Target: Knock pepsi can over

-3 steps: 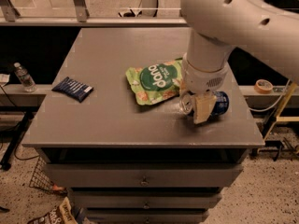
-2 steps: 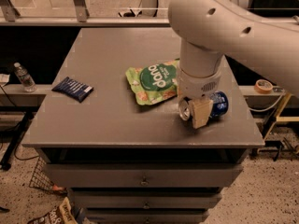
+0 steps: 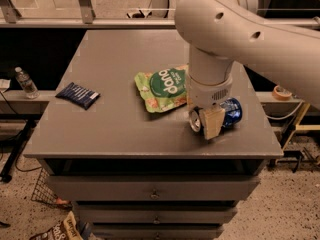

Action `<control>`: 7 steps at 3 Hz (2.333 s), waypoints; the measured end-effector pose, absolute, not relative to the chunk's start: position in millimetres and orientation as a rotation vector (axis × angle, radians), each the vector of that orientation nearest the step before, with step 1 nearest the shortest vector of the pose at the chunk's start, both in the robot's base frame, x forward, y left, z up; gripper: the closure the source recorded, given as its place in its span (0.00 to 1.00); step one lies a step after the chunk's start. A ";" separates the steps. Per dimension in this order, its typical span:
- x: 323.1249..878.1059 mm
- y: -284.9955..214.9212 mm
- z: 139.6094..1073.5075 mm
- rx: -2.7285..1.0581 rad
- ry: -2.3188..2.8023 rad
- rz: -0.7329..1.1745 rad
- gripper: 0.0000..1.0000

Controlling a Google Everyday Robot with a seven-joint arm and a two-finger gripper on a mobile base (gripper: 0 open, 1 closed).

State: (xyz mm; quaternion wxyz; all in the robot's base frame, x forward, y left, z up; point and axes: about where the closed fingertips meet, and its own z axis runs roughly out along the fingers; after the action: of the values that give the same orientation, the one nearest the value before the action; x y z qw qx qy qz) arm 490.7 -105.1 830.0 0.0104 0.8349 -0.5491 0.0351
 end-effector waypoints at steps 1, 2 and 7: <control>491.1 -105.0 830.4 2.609 -1.717 0.115 0.59; 491.4 -105.0 830.9 2.612 -1.720 0.120 0.36; 488.0 -131.9 880.8 2.509 -1.980 0.208 0.00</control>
Offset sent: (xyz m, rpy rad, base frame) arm 0.0004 0.0001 0.0004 0.0018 -0.0048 -0.0002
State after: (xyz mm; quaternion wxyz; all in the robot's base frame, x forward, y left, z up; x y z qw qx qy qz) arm 488.0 -131.9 880.8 -0.0308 0.7830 -0.6178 0.0649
